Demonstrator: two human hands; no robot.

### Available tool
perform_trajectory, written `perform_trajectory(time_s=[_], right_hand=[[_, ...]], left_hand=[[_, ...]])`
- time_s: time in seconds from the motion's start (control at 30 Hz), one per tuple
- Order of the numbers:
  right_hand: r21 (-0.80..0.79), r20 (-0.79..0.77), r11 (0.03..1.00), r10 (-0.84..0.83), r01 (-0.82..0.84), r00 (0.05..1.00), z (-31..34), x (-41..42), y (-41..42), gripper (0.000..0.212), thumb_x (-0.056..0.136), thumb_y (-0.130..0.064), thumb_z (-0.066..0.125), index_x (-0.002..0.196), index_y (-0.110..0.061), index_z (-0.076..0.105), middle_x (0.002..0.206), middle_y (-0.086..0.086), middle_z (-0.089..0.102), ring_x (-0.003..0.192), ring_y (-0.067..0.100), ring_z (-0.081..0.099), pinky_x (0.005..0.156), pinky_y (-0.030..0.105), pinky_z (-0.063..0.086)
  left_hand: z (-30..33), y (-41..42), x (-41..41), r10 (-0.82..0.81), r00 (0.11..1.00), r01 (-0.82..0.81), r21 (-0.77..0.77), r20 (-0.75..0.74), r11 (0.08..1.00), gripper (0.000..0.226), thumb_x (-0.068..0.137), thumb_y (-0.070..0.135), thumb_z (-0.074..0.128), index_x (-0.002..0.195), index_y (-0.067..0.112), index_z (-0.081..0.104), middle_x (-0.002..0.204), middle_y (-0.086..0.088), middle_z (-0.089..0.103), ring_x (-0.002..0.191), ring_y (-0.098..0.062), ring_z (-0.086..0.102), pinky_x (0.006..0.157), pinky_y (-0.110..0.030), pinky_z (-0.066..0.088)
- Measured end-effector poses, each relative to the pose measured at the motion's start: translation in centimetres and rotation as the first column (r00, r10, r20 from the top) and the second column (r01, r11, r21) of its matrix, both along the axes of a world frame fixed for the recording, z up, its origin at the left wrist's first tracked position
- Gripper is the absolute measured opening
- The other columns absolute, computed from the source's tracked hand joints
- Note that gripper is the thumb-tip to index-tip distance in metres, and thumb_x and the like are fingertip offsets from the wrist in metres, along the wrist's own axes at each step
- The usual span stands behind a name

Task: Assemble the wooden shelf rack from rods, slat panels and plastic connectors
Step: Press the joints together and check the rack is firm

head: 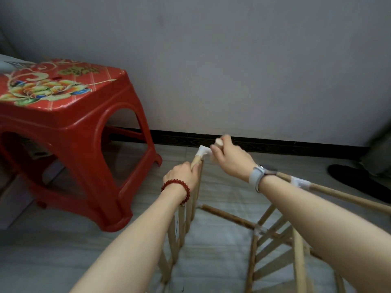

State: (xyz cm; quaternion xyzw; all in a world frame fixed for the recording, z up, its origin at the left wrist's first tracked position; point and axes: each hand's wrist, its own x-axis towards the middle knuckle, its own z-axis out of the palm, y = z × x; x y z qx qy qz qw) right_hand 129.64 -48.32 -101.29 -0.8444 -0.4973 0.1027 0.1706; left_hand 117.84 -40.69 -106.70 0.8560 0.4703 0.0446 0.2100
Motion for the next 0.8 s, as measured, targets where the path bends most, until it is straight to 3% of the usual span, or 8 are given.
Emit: perform_trajectory(time_s=[0.1, 0.17, 0.27, 0.37, 0.43, 0.53, 0.63, 0.8], right_hand=[[-0.065, 0.031, 0.998, 0.013, -0.011, 0.999, -0.4, -1.3, -5.2, 0.033, 0.099, -0.042, 0.031, 0.117, -0.014, 0.036, 0.091, 0.003, 0.058, 0.094, 0.034, 0.061, 0.068, 0.036, 0.039], [-0.087, 0.054, 0.996, -0.017, 0.022, 0.998, -0.4, -2.1, -8.4, 0.032, 0.099, -0.044, 0.030, 0.115, -0.016, 0.036, 0.086, 0.001, 0.055, 0.091, 0.034, 0.061, 0.065, 0.035, 0.037], [-0.080, 0.071, 0.993, -0.081, 0.086, 0.994, -0.1, -3.3, -13.0, 0.031, 0.099, -0.046, 0.029, 0.113, -0.019, 0.035, 0.082, -0.002, 0.054, 0.083, 0.031, 0.061, 0.064, 0.035, 0.039], [-0.097, 0.093, 0.985, -0.133, 0.142, 0.987, -0.1, -4.7, -16.8, 0.029, 0.099, -0.045, 0.029, 0.112, -0.020, 0.036, 0.087, -0.005, 0.050, 0.074, 0.022, 0.050, 0.065, 0.033, 0.037], [-0.118, 0.121, 0.981, -0.142, 0.156, 0.982, -0.2, -5.4, -18.5, 0.028, 0.099, -0.045, 0.030, 0.111, -0.020, 0.037, 0.099, -0.001, 0.050, 0.078, 0.023, 0.051, 0.064, 0.033, 0.036], [-0.120, 0.111, 0.980, -0.149, 0.162, 0.983, -0.7, -6.4, -20.4, 0.030, 0.098, -0.046, 0.031, 0.109, -0.019, 0.038, 0.108, 0.002, 0.050, 0.087, 0.028, 0.058, 0.065, 0.034, 0.039], [-0.085, 0.124, 0.987, -0.122, 0.133, 0.985, -0.5, -7.1, -21.0, 0.032, 0.097, -0.049, 0.032, 0.113, -0.021, 0.039, 0.110, 0.002, 0.054, 0.088, 0.027, 0.060, 0.067, 0.035, 0.044], [-0.037, 0.158, 0.993, -0.101, 0.108, 0.982, 0.4, -7.0, -21.0, 0.034, 0.096, -0.050, 0.034, 0.117, -0.023, 0.039, 0.101, 0.001, 0.063, 0.088, 0.029, 0.062, 0.068, 0.036, 0.043]], left_hand=[[0.2, -1.0, -2.0, -0.012, 0.995, 0.030, -0.194, 0.095, 0.981, 0.042, 0.097, 0.046, 0.032, 0.116, 0.013, 0.050, 0.108, -0.011, 0.061, 0.092, -0.028, 0.058, 0.075, -0.032, 0.044], [0.1, -1.8, -3.9, -0.042, 0.991, 0.072, -0.240, 0.127, 0.968, 0.042, 0.095, 0.041, 0.041, 0.127, 0.013, 0.043, 0.114, -0.011, 0.057, 0.098, -0.027, 0.056, 0.073, -0.028, 0.040], [0.0, -4.0, -7.3, -0.089, 0.988, 0.115, -0.215, 0.128, 0.970, 0.044, 0.095, 0.033, 0.047, 0.133, 0.014, 0.036, 0.114, -0.009, 0.054, 0.088, -0.021, 0.053, 0.069, -0.026, 0.038], [-0.3, -6.2, -9.8, -0.083, 0.993, 0.095, -0.164, 0.079, 0.982, 0.036, 0.097, 0.026, 0.043, 0.128, 0.011, 0.035, 0.100, -0.011, 0.055, 0.079, -0.026, 0.054, 0.064, -0.029, 0.039], [-0.2, -7.5, -10.6, -0.039, 0.997, 0.046, -0.115, 0.065, 0.992, 0.032, 0.098, 0.026, 0.039, 0.124, 0.008, 0.036, 0.095, -0.012, 0.057, 0.081, -0.032, 0.058, 0.065, -0.032, 0.042], [-0.4, -9.1, -11.3, 0.029, 0.997, -0.023, -0.095, 0.064, 0.995, 0.032, 0.098, 0.026, 0.039, 0.122, 0.006, 0.038, 0.104, -0.019, 0.060, 0.090, -0.041, 0.060, 0.075, -0.040, 0.047], [-0.3, -9.8, -11.8, 0.076, 0.993, -0.069, -0.084, 0.087, 0.994, 0.034, 0.098, 0.024, 0.040, 0.126, 0.006, 0.035, 0.107, -0.021, 0.060, 0.096, -0.041, 0.058, 0.079, -0.041, 0.045], [0.3, -10.4, -12.0, 0.213, 0.962, -0.196, -0.113, 0.169, 0.974, 0.050, 0.098, 0.021, 0.041, 0.142, 0.014, 0.020, 0.102, -0.021, 0.060, 0.087, -0.037, 0.059, 0.072, -0.038, 0.044]])
